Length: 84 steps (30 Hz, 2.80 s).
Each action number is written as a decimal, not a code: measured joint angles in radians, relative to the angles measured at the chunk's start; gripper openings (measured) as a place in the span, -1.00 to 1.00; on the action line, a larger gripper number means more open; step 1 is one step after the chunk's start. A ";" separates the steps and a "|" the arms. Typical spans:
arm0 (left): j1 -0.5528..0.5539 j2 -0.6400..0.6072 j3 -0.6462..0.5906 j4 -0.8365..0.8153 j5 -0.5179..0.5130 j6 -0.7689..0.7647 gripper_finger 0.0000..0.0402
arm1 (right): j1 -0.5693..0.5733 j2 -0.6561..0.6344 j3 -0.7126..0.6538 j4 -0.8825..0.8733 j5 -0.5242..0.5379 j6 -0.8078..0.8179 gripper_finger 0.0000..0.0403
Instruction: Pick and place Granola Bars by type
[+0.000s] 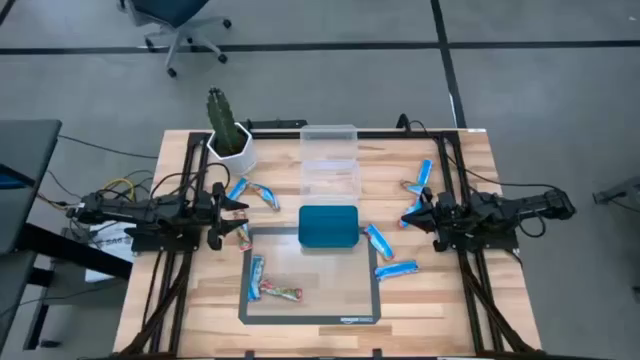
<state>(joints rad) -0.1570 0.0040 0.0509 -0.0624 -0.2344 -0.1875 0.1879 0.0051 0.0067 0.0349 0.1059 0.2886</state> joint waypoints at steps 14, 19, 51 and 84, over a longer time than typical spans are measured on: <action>0.000 0.000 0.000 0.000 0.000 0.000 0.03 | 0.000 0.000 0.000 0.000 0.000 0.000 -1.00; 0.000 0.000 0.000 0.000 0.000 0.000 0.03 | 0.000 0.000 0.000 0.000 0.000 0.000 -1.00; 0.000 0.000 0.000 -0.003 0.026 -0.073 0.03 | 0.000 0.000 0.000 0.000 0.000 0.000 -1.00; 0.000 0.101 0.010 -0.030 0.118 -0.873 0.03 | 0.000 0.000 0.000 0.000 0.000 0.000 -1.00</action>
<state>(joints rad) -0.1574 0.1051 0.0605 -0.0925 -0.1166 -1.0604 0.1878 0.0052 0.0071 0.0349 0.1058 0.2886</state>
